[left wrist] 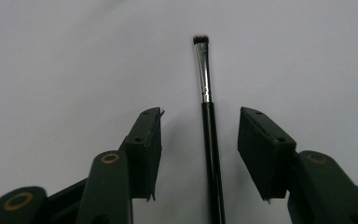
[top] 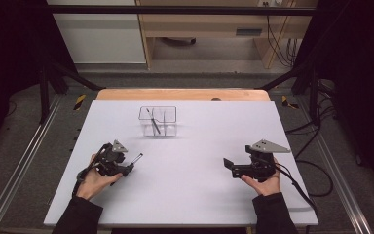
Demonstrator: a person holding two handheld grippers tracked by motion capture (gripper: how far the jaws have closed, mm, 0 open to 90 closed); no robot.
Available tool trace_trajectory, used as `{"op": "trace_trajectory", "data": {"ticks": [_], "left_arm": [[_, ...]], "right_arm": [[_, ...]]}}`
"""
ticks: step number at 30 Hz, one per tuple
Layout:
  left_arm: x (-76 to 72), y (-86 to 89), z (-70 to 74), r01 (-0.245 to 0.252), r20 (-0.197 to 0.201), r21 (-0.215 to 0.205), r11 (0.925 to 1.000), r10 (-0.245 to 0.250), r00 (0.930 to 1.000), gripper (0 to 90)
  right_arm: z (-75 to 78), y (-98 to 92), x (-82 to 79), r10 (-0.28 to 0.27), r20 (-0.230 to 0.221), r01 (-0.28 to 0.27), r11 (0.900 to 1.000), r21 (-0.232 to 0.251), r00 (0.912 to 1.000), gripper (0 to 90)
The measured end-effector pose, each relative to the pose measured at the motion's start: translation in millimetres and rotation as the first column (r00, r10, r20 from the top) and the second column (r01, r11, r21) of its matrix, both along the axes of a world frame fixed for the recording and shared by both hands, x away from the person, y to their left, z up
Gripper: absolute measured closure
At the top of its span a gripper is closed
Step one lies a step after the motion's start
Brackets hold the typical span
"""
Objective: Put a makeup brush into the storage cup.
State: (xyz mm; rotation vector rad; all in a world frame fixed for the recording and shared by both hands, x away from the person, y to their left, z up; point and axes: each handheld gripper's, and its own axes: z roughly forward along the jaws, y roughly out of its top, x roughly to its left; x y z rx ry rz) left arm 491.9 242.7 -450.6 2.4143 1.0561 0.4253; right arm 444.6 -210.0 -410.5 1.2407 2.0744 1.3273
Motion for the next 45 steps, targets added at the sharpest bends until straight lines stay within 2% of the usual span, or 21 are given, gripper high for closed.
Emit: {"op": "trace_trajectory", "data": {"ticks": [2,8,10,13,23,31,37,45], "left_arm": [[2.4,-2.0,1.7,0.015,-0.018,0.0,0.9999,-0.015,0.9997,52.6],[10.4,-9.6,4.3,0.045,-0.07,0.043,0.9981,-0.042,0.9967,59.7],[12.0,-10.1,5.4,0.048,-0.074,0.05,0.9976,-0.045,0.9963,62.2],[13.9,-10.0,5.2,0.049,-0.087,0.04,0.998,-0.045,0.9952,65.8],[17.7,-10.0,1.7,0.057,-0.129,0.05,0.9971,-0.05,0.9904,76.4],[18.2,-12.5,2.2,0.073,-0.171,0.072,0.9948,-0.06,0.9834,79.7],[18.5,-11.2,2.0,0.061,-0.186,0.058,0.9964,-0.049,0.9814,81.5],[17.2,-13.3,2.3,0.062,-0.181,0.074,0.9954,-0.047,0.9823,83.1]], "right_arm": [[0.1,-0.2,-0.2,0.0,0.0,0.0,1.0,-0.001,1.0,3.5],[-0.3,-0.1,0.1,0.002,-0.005,-0.002,1.0,-0.007,1.0,3.4],[-0.3,0.0,0.1,0.004,-0.007,-0.004,1.0,-0.006,1.0,3.4],[-0.6,0.0,0.3,0.004,-0.007,-0.004,1.0,-0.007,1.0,3.4],[-0.9,0.3,0.3,0.004,-0.012,-0.005,1.0,-0.007,0.9999,3.4],[-0.8,0.3,0.2,0.005,-0.014,-0.005,1.0,-0.006,0.9999,3.4],[-0.8,0.2,0.2,0.005,-0.016,-0.006,1.0,-0.006,0.9999,3.3],[-1.3,0.8,0.5,0.004,-0.016,-0.004,1.0,-0.005,0.9999,3.3]]}}
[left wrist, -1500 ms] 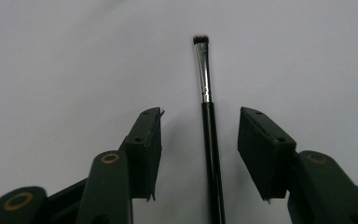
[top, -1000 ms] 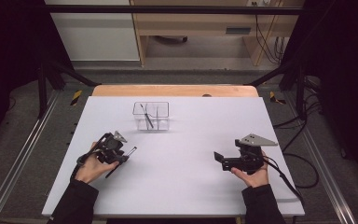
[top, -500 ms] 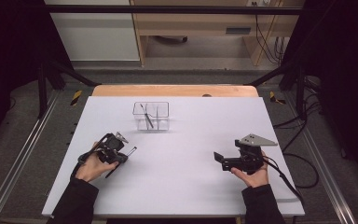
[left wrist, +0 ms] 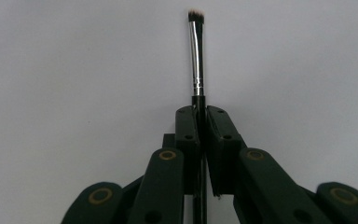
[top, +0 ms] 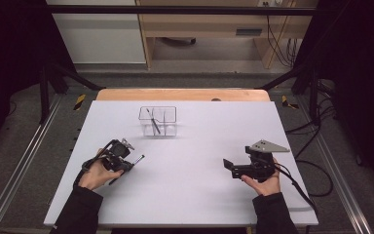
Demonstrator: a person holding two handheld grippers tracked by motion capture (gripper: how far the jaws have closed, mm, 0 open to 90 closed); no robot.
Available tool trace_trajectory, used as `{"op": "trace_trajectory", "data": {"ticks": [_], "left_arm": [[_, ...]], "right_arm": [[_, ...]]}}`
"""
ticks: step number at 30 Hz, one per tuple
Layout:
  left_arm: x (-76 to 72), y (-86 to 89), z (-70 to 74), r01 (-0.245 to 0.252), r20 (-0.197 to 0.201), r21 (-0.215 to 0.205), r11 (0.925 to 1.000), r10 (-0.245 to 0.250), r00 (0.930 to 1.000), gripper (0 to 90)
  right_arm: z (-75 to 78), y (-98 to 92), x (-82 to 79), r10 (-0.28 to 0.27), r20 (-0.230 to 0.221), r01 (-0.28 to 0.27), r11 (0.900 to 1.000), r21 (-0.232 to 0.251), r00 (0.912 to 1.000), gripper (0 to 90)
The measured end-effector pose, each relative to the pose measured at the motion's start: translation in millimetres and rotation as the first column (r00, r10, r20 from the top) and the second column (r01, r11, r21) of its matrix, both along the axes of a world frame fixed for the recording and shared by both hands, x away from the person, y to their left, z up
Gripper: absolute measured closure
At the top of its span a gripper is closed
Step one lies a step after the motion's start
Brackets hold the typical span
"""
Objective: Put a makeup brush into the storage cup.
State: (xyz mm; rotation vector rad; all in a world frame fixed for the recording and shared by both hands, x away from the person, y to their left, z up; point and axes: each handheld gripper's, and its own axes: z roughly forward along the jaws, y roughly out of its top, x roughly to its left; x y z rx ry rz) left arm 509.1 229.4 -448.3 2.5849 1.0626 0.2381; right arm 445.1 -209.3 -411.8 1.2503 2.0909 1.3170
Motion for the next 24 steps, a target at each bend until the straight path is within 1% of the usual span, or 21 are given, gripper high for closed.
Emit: {"op": "trace_trajectory", "data": {"ticks": [6,10,13,17,21,24], "left_arm": [[0.2,0.0,0.1,0.009,0.002,0.002,1.0,-0.009,1.0,83.2],[-1.0,-1.2,0.1,0.017,0.014,0.01,0.9998,-0.017,0.9997,83.2],[-1.8,-0.9,2.1,0.015,0.033,-0.004,0.9999,-0.015,0.9993,83.3],[-6.0,0.4,11.7,0.013,0.081,-0.032,0.9994,-0.01,0.9966,83.3],[-11.9,-0.8,22.9,0.021,0.136,-0.066,0.9976,-0.012,0.9907,83.3],[-15.9,-2.8,28.6,0.027,0.164,-0.088,0.9958,-0.012,0.9863,83.3]], "right_arm": [[-0.5,0.4,0.2,0.0,-0.002,0.0,1.0,0.0,1.0,3.5],[-1.3,0.7,0.7,0.002,-0.006,-0.002,1.0,-0.001,1.0,3.5],[-1.3,0.3,0.5,0.001,-0.006,-0.001,1.0,-0.003,1.0,3.5],[-0.7,0.0,0.1,0.003,-0.005,-0.003,1.0,0.002,1.0,3.6],[-0.2,-0.1,-0.1,0.005,-0.003,-0.005,1.0,0.012,1.0,3.9],[0.1,-0.2,-0.3,0.006,-0.003,-0.006,1.0,0.016,1.0,3.9]]}}
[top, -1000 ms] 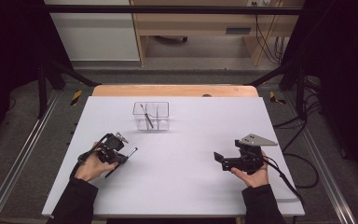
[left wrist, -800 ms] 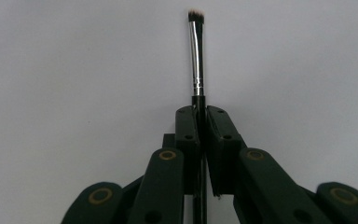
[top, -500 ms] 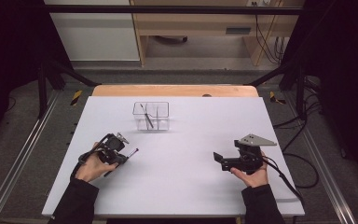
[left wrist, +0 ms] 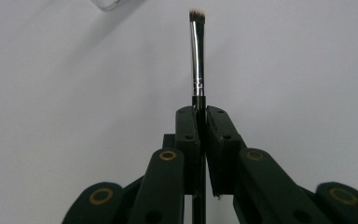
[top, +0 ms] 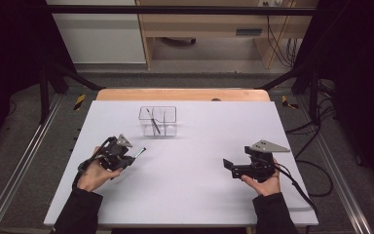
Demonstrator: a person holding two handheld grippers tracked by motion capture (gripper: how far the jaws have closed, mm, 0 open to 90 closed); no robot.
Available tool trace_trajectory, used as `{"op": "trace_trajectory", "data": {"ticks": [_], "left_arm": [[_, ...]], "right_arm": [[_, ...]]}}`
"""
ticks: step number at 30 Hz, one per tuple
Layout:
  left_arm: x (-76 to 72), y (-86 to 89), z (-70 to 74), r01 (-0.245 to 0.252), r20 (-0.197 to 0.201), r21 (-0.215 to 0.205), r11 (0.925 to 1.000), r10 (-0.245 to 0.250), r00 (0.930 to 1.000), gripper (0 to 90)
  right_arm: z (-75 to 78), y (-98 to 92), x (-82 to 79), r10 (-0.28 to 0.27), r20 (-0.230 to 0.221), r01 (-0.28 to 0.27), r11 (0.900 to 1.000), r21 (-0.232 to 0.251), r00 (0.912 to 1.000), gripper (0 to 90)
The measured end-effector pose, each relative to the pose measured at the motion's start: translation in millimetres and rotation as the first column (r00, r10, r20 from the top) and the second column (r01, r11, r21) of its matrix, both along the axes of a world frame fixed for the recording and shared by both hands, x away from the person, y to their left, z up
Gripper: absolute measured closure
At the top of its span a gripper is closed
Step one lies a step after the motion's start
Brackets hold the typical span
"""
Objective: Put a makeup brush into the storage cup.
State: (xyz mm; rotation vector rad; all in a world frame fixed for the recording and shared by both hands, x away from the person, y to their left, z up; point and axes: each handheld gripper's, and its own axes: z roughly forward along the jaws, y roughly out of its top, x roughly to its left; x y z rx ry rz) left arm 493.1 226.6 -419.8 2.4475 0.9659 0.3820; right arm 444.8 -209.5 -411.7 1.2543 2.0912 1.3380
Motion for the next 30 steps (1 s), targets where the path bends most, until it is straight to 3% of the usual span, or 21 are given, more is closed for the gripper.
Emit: {"op": "trace_trajectory", "data": {"ticks": [17,30], "left_arm": [[-14.0,-5.6,18.6,0.003,0.118,-0.103,0.9947,0.009,0.9929,83.3],[-19.0,-13.3,22.9,-0.012,0.163,-0.207,0.9782,0.046,0.9854,83.3]], "right_arm": [[1.3,0.4,-0.5,0.006,0.002,-0.006,1.0,0.024,1.0,4.8],[1.5,0.2,-0.6,0.004,0.002,-0.004,1.0,0.023,1.0,4.7]]}}
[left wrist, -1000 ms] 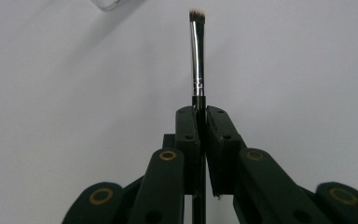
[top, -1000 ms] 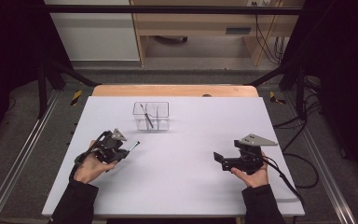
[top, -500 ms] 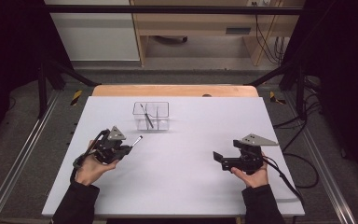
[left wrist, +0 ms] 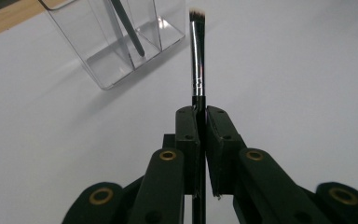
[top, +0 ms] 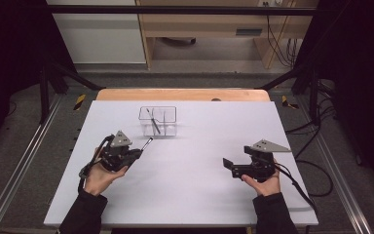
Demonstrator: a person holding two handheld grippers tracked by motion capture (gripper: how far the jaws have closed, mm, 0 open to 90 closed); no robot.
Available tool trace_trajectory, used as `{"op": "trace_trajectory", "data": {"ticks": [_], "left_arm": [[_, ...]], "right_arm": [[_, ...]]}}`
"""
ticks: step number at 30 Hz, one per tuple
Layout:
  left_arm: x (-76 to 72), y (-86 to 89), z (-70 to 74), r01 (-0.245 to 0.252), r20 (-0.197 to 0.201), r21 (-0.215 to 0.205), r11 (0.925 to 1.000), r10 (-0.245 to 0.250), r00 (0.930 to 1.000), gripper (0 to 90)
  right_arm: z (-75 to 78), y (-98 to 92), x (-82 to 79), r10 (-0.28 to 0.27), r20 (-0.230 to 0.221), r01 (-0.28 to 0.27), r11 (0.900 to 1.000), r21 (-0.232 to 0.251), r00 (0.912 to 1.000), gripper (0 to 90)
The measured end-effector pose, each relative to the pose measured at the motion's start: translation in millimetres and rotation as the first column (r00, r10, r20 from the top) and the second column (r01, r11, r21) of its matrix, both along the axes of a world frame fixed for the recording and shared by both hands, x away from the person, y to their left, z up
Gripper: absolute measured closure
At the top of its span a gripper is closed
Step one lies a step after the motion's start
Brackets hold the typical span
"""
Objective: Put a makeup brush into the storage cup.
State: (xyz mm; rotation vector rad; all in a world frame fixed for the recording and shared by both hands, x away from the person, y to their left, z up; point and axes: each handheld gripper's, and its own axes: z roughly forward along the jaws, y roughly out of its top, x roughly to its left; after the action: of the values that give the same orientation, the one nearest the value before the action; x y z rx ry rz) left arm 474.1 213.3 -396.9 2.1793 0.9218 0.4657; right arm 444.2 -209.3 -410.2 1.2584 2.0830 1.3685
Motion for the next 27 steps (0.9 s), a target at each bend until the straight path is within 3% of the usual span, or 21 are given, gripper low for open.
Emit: {"op": "trace_trajectory", "data": {"ticks": [5,15,27], "left_arm": [[-1.6,-1.2,4.0,-0.026,0.036,-0.043,0.9987,0.028,0.999,83.3],[-2.0,-7.5,12.6,-0.029,0.113,-0.11,0.9935,0.041,0.9928,83.3],[10.0,-20.1,21.3,-0.034,0.145,-0.184,0.9824,0.061,0.9875,83.3]], "right_arm": [[-0.3,0.2,0.1,0.0,0.0,0.0,1.0,-0.003,1.0,4.5],[-1.7,1.1,0.6,0.002,-0.002,-0.002,1.0,-0.014,1.0,4.5],[-1.8,1.1,0.4,0.002,0.0,-0.002,1.0,-0.019,1.0,4.4]]}}
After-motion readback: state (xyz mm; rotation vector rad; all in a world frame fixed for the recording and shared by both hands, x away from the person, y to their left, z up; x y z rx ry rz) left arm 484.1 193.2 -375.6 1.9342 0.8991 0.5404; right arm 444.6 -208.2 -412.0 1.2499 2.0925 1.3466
